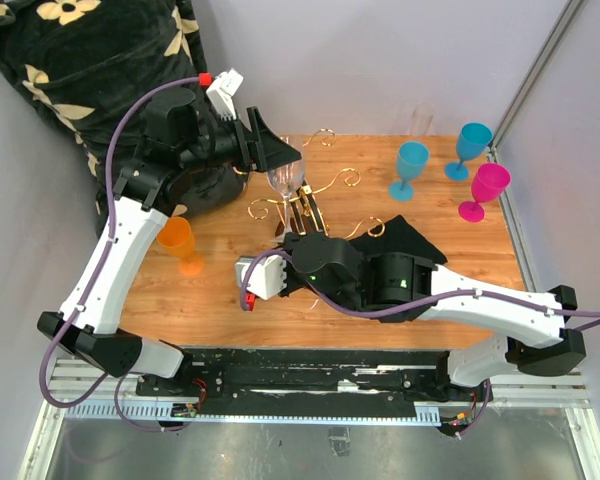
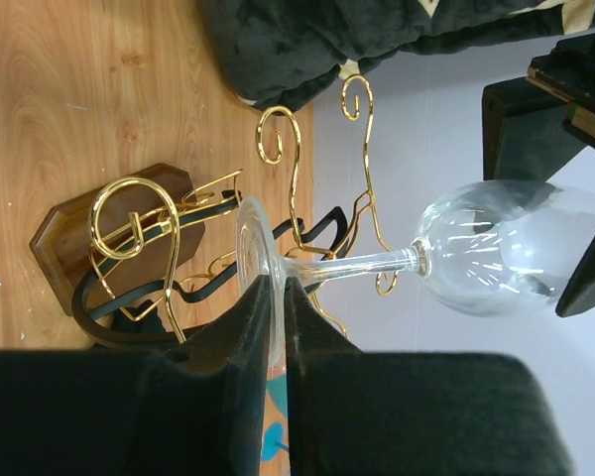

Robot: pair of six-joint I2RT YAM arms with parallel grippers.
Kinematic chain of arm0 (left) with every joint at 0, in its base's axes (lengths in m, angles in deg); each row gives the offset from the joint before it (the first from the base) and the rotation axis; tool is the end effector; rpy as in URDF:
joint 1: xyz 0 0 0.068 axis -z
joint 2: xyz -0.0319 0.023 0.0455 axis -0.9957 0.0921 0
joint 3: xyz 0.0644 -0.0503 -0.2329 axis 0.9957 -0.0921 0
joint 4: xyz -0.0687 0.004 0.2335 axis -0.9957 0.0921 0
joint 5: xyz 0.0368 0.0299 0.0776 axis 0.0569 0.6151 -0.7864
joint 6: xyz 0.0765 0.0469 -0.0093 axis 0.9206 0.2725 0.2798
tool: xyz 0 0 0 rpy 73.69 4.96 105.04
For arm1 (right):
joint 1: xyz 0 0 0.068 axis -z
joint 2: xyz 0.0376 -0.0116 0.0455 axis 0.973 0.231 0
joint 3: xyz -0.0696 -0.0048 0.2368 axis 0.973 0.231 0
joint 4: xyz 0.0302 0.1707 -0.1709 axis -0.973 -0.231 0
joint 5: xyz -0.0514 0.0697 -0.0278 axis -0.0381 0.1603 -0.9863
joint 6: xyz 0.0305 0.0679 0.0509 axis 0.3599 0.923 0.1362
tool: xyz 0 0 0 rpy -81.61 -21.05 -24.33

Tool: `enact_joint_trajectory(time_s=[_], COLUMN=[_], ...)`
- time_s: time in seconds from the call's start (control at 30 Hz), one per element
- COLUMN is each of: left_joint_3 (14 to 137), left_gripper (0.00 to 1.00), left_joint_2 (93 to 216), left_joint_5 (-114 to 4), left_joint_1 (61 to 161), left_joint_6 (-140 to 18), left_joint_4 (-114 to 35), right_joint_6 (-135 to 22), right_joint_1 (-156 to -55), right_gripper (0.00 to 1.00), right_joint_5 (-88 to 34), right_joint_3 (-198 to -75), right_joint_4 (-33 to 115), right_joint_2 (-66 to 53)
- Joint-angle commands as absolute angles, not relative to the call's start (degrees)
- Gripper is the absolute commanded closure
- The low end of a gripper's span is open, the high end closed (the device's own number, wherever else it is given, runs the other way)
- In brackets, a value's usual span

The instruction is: Take the wine glass off the wine glass rack

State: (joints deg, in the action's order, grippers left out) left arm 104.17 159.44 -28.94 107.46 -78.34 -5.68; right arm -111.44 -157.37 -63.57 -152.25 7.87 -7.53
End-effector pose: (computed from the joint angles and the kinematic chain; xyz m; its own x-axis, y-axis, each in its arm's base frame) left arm 0.2666 -0.1608 0.4541 -0.5556 -0.1955 -0.8081 0.6396 0.5206 -0.5657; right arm 0.0905 0.3094 0.3985 0.5460 -0.6832 -0.4849 -0.5709 0.1202 -0.8121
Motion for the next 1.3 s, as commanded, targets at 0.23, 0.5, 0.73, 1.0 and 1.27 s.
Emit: enact_joint_trajectory(time_s=[0.23, 0.5, 0.73, 1.0, 1.27], left_joint_3=[106.3, 109.0, 98.8, 69.3, 50.5], left_gripper=[0.75, 0.81, 0.85, 0.87, 0.91], left_joint_2=[155.4, 151.3, 143.2, 125.4, 117.8], left_joint_5=[-35.8, -50.7, -60.2, -69.3, -79.2], left_joint_1=[108.0, 108.0, 108.1, 108.0, 108.0], left_joint_6=[-71.5, -63.8, -58.6, -57.7, -59.4], left_joint_4=[-1.6, 5.6, 2.0, -20.1, -35.7], right_joint_6=[-109.4, -106.0, -101.7, -98.3, -96.1], right_joint_1=[-158.2, -157.4, -153.9, -150.0, -146.7], right_gripper=[0.50, 0.26, 0.27, 0.29, 0.31], right_joint_5=[-64.2, -68.8, -69.8, -71.0, -69.4], right_joint_3=[-152.8, -151.4, -150.5, -150.4, -150.4], right_joint_4=[14.4, 16.3, 18.6, 18.8, 17.9], right_joint_2=[-13.1, -19.3, -24.6, -26.6, -27.5])
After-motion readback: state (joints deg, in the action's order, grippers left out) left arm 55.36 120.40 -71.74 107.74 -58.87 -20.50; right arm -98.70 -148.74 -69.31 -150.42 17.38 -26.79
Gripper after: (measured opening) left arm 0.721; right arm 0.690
